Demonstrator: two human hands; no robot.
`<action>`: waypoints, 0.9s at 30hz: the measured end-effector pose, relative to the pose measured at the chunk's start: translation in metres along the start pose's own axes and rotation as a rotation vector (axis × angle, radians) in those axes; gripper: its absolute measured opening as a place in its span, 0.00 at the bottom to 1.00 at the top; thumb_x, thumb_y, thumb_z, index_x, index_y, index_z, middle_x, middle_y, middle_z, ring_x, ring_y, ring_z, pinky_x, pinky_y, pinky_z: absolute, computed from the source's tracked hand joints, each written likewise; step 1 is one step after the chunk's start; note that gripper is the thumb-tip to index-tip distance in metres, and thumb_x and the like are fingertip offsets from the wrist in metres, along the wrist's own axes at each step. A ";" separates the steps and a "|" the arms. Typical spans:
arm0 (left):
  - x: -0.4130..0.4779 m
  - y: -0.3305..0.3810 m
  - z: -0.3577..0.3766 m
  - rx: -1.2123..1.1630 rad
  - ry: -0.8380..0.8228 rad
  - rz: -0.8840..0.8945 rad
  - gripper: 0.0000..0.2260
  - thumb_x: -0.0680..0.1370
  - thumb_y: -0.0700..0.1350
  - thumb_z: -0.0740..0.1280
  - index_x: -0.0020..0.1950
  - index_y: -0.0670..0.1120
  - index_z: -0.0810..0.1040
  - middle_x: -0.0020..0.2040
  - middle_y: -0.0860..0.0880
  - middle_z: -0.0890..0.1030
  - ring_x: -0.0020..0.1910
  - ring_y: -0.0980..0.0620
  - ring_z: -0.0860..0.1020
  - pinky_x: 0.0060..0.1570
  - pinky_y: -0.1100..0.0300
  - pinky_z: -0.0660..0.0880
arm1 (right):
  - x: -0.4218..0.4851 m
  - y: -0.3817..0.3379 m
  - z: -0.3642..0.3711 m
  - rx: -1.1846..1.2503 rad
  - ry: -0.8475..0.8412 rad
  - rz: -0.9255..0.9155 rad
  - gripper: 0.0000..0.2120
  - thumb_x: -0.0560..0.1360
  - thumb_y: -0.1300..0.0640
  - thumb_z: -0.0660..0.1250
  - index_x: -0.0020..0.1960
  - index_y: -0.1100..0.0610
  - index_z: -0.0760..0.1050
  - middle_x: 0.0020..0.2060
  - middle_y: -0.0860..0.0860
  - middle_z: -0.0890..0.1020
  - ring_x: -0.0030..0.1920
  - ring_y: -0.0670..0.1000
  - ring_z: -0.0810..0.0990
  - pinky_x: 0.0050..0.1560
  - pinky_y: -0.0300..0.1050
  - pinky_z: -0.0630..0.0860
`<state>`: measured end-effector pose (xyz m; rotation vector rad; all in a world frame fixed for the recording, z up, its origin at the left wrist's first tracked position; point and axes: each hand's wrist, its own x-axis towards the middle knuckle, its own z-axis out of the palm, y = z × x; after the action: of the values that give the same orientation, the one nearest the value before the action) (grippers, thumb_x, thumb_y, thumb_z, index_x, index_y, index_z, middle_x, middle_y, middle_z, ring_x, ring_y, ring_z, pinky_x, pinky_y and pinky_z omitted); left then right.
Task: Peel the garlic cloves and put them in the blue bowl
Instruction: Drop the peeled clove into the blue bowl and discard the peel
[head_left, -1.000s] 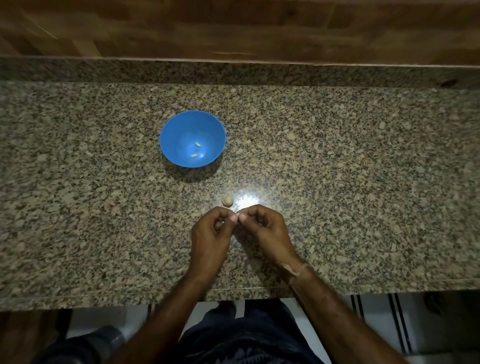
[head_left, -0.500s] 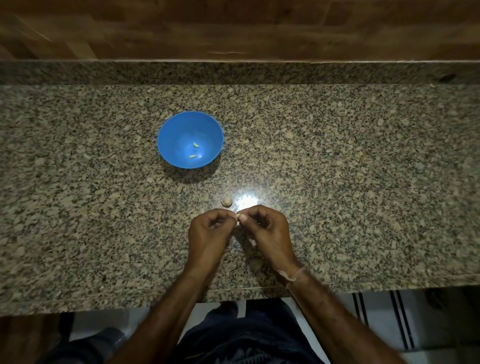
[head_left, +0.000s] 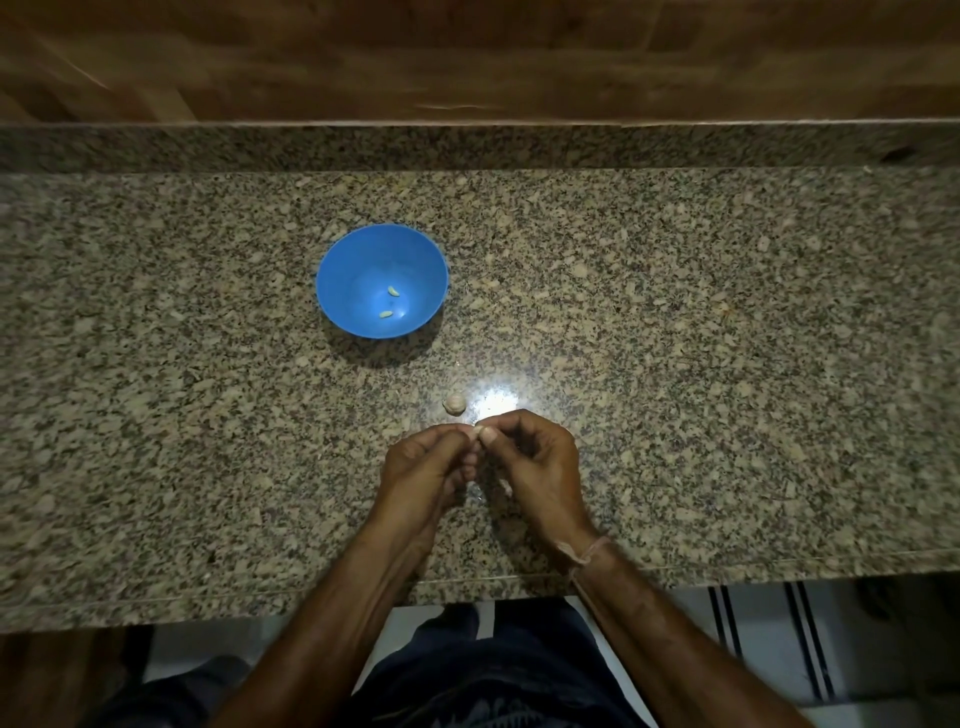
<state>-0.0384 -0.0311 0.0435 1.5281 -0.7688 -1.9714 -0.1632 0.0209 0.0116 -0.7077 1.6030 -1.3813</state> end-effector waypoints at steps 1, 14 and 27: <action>0.000 0.001 0.001 -0.023 -0.004 -0.009 0.08 0.81 0.38 0.69 0.45 0.43 0.86 0.35 0.47 0.82 0.32 0.55 0.77 0.37 0.60 0.72 | 0.000 0.001 0.001 0.010 0.003 0.005 0.02 0.79 0.63 0.73 0.49 0.60 0.85 0.44 0.57 0.88 0.48 0.65 0.86 0.55 0.70 0.82; 0.000 0.001 0.004 0.374 0.099 0.279 0.08 0.81 0.42 0.70 0.43 0.46 0.85 0.35 0.50 0.85 0.34 0.53 0.80 0.37 0.58 0.77 | 0.001 0.001 0.007 0.217 0.003 0.193 0.08 0.80 0.59 0.72 0.55 0.64 0.84 0.51 0.66 0.86 0.57 0.72 0.84 0.62 0.75 0.78; 0.001 -0.003 0.007 0.618 0.112 0.390 0.05 0.77 0.40 0.73 0.43 0.49 0.84 0.36 0.52 0.85 0.37 0.55 0.83 0.35 0.68 0.76 | 0.006 -0.009 0.007 0.463 -0.012 0.560 0.05 0.84 0.62 0.67 0.51 0.59 0.81 0.52 0.64 0.85 0.54 0.61 0.82 0.64 0.57 0.77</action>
<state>-0.0452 -0.0286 0.0418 1.6288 -1.5926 -1.4119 -0.1603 0.0105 0.0188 0.0157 1.2655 -1.2442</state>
